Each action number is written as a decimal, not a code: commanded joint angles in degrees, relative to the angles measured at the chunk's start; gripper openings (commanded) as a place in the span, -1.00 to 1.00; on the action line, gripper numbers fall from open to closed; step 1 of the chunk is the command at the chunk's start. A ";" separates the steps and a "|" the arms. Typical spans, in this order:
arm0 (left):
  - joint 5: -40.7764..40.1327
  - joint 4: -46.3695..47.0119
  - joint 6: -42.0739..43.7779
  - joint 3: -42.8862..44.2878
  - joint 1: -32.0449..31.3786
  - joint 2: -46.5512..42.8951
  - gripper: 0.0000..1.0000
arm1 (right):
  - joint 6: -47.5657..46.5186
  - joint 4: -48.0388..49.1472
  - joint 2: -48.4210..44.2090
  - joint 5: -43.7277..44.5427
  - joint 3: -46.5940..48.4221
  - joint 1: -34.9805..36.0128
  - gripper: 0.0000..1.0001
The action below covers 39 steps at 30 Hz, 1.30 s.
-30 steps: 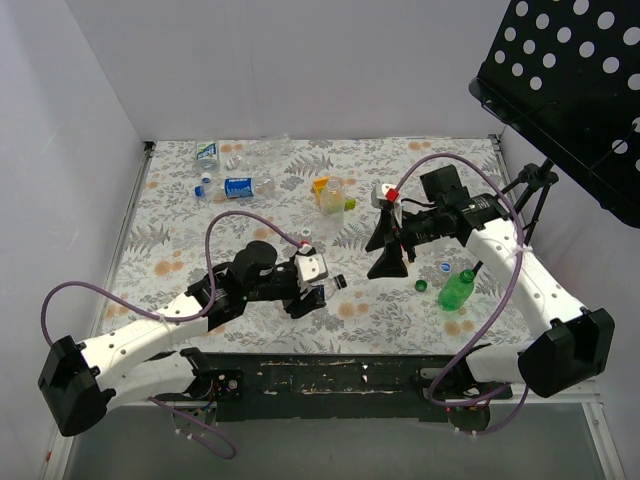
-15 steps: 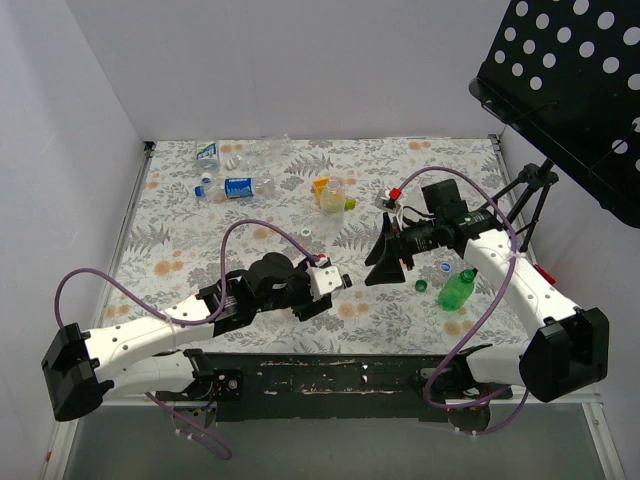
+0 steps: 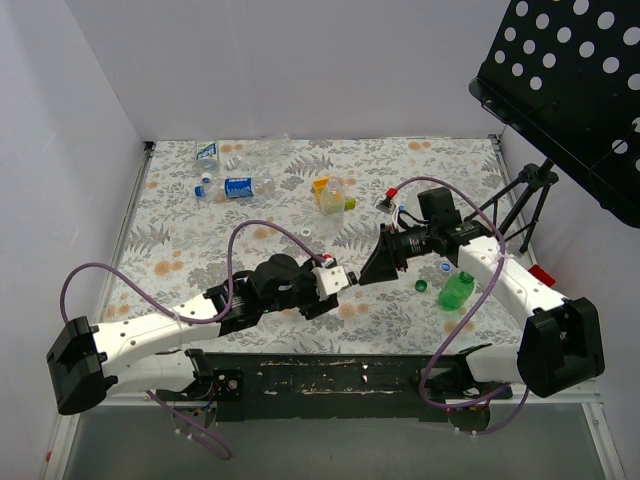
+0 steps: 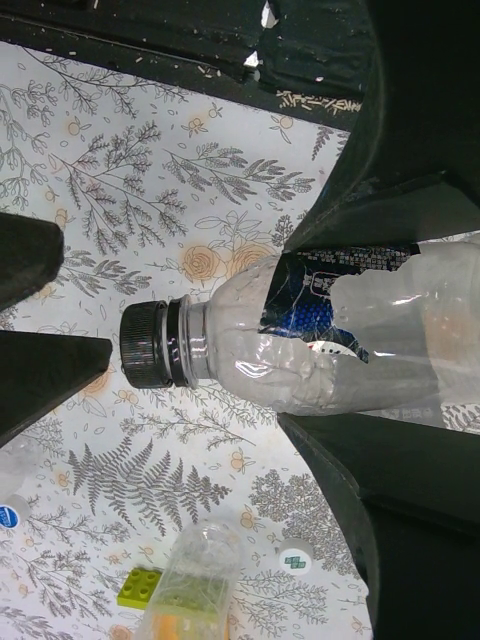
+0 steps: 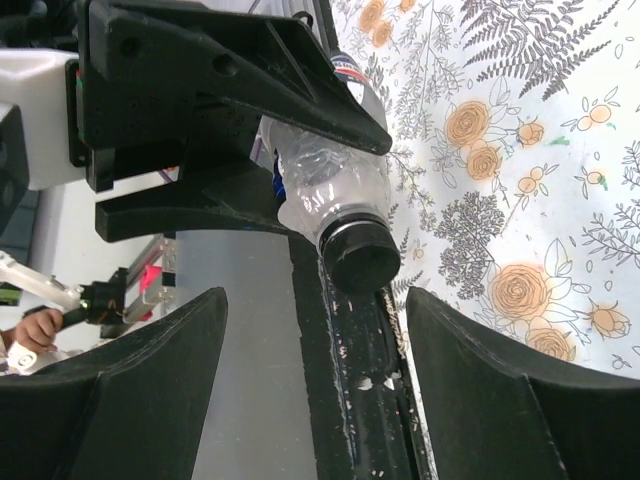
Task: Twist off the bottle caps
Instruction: Unscrew the bottle cap from the plastic bottle.
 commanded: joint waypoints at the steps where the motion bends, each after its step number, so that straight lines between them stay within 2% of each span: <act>1: -0.56 2.57 0.24 2.36 -0.59 0.36 -1.00 | 7.77 6.78 0.60 -2.54 -0.19 -0.18 0.57; 13: -1.09 4.50 0.15 2.80 -1.47 0.71 -1.00 | 10.06 7.66 2.27 0.36 -1.25 -0.09 0.50; 17: -1.88 4.94 0.15 2.71 -1.47 0.89 -1.00 | 10.33 7.39 2.45 -0.60 -0.99 0.35 0.39; 24: -2.50 5.55 -0.11 2.80 -1.56 1.15 -1.00 | 10.24 7.39 3.32 -2.71 -0.28 0.87 -0.08; 29: -1.88 5.64 -0.11 2.80 -1.56 1.15 -1.00 | 10.24 8.01 3.41 -3.24 -0.19 1.14 -0.13; 31: -1.36 5.55 -0.11 2.79 -1.56 1.15 -1.00 | 10.24 8.62 3.41 -3.77 -0.19 1.14 -0.30; 33: -0.92 5.55 -0.20 2.71 -1.56 1.06 -1.00 | 9.54 9.32 2.98 -4.38 -0.28 1.23 -0.62; 35: -0.13 5.64 -0.46 2.27 -1.56 0.54 -1.00 | 7.79 9.33 2.62 -5.08 -0.19 1.14 -0.84; 37: 0.84 6.69 -0.81 0.96 -1.56 -1.04 -1.00 | 2.45 8.02 1.75 -7.01 -0.02 1.23 -0.97; 39: 2.68 8.44 -0.99 -0.89 -1.56 -3.15 -1.00 | -5.80 3.99 0.78 -8.07 0.51 1.14 -0.97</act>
